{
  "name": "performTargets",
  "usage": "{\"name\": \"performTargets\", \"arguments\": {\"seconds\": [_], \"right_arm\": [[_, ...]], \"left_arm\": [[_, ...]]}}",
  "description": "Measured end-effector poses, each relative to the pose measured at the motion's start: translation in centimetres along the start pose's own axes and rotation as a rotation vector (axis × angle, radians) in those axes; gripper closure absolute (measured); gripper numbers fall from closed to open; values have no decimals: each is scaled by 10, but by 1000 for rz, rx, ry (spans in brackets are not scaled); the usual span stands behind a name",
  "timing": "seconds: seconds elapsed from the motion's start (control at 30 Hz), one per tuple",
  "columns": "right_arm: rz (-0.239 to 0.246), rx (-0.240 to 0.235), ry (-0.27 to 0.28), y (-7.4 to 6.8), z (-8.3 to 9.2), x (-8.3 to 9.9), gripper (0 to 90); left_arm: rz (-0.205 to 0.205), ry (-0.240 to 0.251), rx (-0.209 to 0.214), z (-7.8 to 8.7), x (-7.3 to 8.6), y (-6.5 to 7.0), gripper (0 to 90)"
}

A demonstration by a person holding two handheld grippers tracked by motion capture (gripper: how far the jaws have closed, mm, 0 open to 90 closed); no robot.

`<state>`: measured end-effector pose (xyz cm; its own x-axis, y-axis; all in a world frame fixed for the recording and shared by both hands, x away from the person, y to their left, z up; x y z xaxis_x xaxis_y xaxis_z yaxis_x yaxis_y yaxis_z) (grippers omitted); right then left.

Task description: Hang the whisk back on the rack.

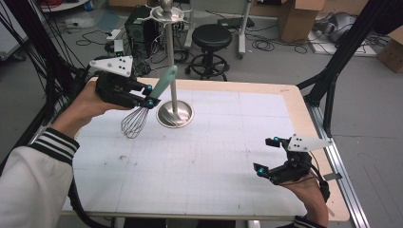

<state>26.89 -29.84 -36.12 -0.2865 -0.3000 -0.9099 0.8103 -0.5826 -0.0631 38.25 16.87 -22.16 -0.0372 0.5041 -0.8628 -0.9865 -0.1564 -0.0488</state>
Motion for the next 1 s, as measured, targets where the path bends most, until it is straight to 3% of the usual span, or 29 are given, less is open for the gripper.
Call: {"name": "performTargets", "arguments": {"seconds": [0.33,0.53,0.7,1.0], "right_arm": [[14,-7,-21,-3,-5,-2,5],[14,-2,-10,-2,-2,-2,4],[10,0,-13,-1,-2,-1,5],[11,-2,-20,-2,-4,-1,4]], "left_arm": [[8,54,-29,15,-17,-23,695],[15,62,-44,20,-23,-34,695],[28,85,-46,20,-24,-43,695],[64,75,-58,20,-19,-57,695]]}}
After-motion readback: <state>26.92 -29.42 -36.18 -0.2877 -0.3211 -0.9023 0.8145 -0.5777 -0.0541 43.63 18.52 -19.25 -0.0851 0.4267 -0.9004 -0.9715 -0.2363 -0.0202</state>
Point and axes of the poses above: each handheld gripper's, and its own axes: z roughly backward along the jaws, x roughly out of its underside, y roughly to its right, the point moved 1 cm from there along -z, roughly forward along the jaws, and after that the axes turned 3 degrees about x, right-handed, at the moved point
